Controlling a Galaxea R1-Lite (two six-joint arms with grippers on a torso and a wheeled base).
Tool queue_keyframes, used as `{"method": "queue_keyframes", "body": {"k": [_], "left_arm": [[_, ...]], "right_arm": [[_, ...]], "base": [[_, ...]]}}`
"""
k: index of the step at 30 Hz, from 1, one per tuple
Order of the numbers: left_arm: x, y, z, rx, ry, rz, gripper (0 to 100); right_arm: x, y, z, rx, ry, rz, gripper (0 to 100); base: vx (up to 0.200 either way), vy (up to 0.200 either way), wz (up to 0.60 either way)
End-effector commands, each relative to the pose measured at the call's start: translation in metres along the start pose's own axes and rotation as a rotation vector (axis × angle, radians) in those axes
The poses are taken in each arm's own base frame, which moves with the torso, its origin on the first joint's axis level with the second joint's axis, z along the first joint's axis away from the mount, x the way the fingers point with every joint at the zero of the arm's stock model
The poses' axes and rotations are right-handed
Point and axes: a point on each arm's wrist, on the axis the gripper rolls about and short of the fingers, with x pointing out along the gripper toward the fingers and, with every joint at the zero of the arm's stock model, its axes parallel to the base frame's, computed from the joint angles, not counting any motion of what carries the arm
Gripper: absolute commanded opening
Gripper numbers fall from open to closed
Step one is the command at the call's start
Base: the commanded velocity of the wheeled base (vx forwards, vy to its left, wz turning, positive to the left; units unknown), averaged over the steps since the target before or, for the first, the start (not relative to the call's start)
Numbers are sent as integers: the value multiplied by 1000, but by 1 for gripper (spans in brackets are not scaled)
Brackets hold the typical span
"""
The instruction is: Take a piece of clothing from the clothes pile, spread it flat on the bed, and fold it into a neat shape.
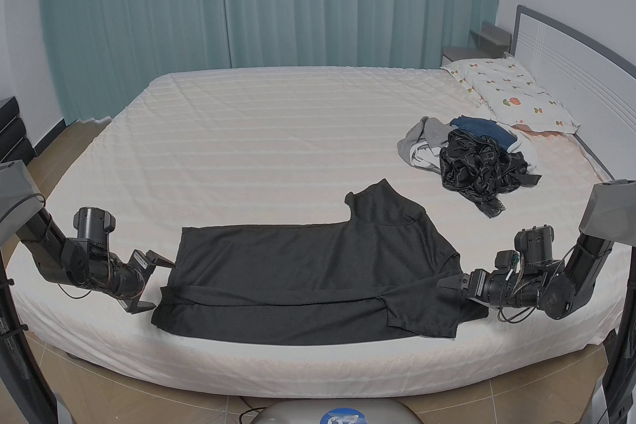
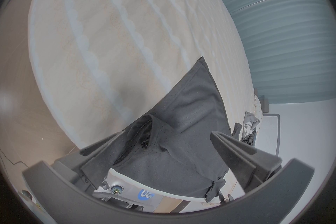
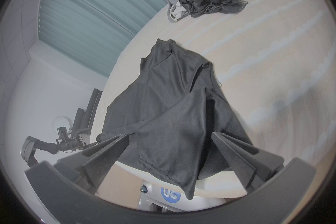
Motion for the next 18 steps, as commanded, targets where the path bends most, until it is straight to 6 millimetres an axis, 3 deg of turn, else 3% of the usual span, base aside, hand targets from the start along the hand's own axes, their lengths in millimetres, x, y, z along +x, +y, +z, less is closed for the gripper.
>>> {"method": "queue_keyframes", "body": {"k": [1,4,5,18], "left_arm": [[-1,0,0,1,-2,-2,100],[-1,0,0,1,0,-1,100],[-1,0,0,1,-1,0,100],[-1,0,0,1,-1,0,100]], "right_arm": [[9,-6,-7,1,17,-15,100],[9,-4,-8,-9,8,-13,100],[9,-3,-8,-10,7,-12,0],[14,-6,12,-1,-58,3,0]], "base": [[0,0,0],[0,0,0],[0,0,0],[0,0,0]]}}
